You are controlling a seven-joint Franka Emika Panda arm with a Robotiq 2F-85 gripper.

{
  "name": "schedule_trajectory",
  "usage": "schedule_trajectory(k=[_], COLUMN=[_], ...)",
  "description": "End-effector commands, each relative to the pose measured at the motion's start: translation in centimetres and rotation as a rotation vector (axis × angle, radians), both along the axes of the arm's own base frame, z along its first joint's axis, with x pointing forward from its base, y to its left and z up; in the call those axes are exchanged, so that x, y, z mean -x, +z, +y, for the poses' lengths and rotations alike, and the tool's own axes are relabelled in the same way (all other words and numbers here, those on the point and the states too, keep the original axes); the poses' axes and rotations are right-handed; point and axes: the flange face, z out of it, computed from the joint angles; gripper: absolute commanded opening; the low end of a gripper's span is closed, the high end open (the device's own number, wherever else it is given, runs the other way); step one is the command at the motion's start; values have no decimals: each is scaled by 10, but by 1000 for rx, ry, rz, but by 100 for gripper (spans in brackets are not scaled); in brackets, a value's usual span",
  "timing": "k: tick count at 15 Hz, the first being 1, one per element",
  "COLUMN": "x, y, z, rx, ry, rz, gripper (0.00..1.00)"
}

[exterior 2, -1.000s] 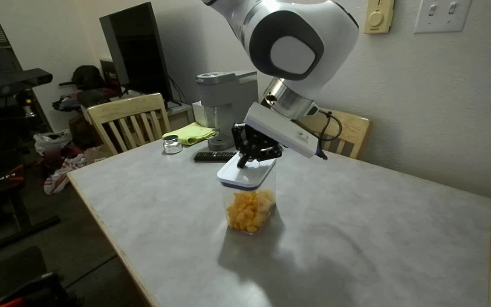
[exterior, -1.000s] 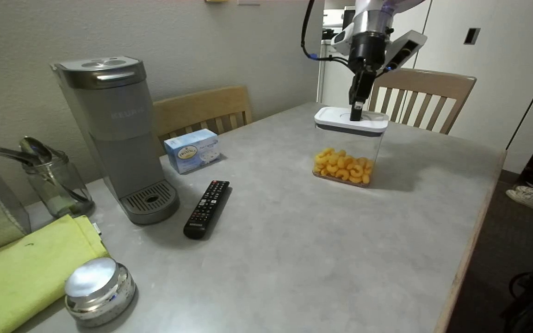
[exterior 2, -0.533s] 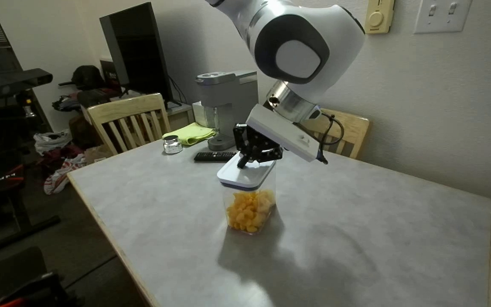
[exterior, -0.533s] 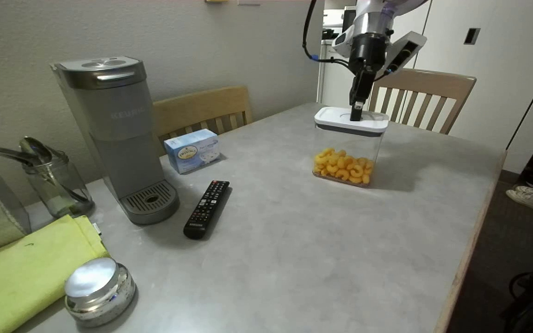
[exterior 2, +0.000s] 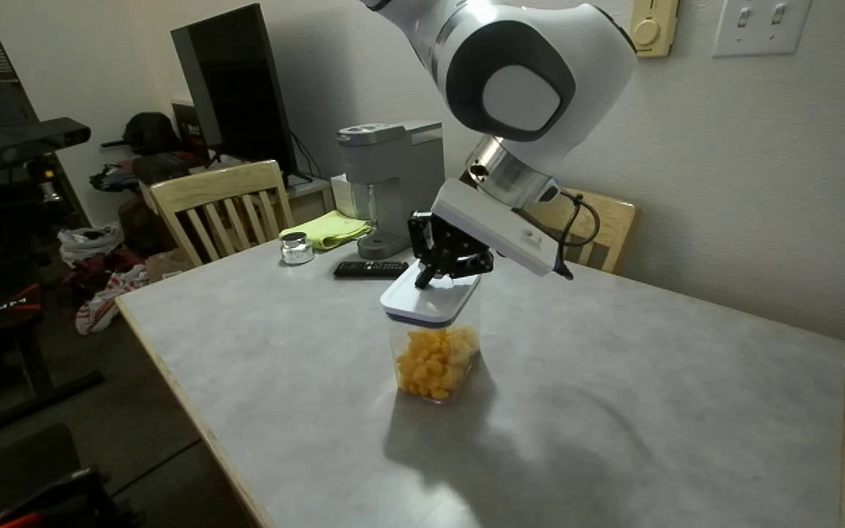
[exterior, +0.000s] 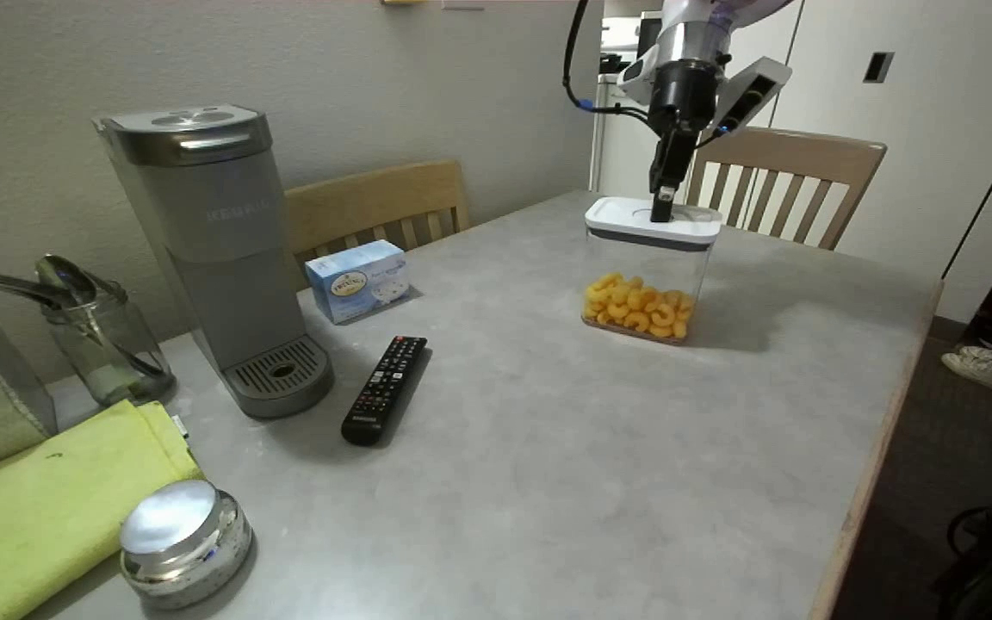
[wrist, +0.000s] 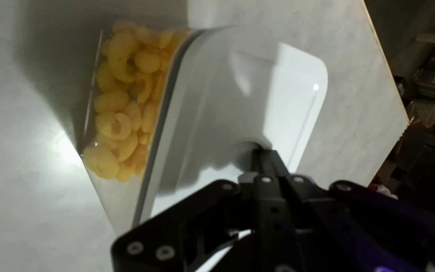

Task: Use the lid to close the container

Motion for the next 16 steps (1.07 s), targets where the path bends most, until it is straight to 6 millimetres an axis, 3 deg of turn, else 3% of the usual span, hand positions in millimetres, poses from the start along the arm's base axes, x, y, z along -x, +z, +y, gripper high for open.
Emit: schedule_trajectory(k=[1, 16], x=[-6, -18], y=[-14, 36], z=[-17, -15], rx=[40, 56], ry=[13, 46], rz=[-32, -135], gripper=[0, 0])
